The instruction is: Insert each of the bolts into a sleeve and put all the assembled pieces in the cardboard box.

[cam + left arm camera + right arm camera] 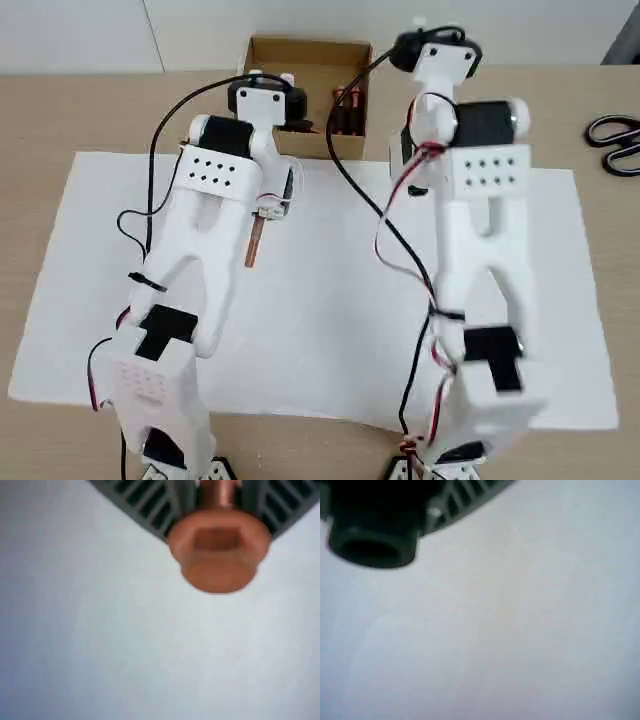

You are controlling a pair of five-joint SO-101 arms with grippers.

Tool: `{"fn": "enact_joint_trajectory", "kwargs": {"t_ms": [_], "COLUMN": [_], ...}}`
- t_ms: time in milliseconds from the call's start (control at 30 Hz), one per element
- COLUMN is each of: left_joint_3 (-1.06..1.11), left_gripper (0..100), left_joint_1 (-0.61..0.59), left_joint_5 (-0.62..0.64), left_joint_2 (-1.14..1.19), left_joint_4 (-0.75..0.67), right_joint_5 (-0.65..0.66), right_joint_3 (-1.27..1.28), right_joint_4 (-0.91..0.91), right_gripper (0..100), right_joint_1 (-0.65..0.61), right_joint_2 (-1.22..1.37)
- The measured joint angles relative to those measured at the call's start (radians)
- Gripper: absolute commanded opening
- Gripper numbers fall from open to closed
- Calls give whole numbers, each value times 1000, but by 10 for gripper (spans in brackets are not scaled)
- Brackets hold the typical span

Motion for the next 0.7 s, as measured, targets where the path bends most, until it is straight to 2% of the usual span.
{"fn": "enact_joint_trajectory", "kwargs": {"t_ms": [133,267,533,700], "left_joint_3": [-63,-87,-87,-87], "left_gripper": [6,6,6,6], "left_joint_1": [0,0,0,6], "left_joint_5": [0,9,219,241], "left_joint_2": [0,0,0,0], "left_joint_4": [9,9,-17,-20], "right_joint_5": [6,72,140,152], "right_joint_3": [173,448,1171,1522], "right_joint_4": [-31,-173,-770,-1068], "right_gripper": [7,8,4,3], "right_joint_1": [-3,-3,-5,-3], "right_joint_2": [-210,-376,-810,-852]}}
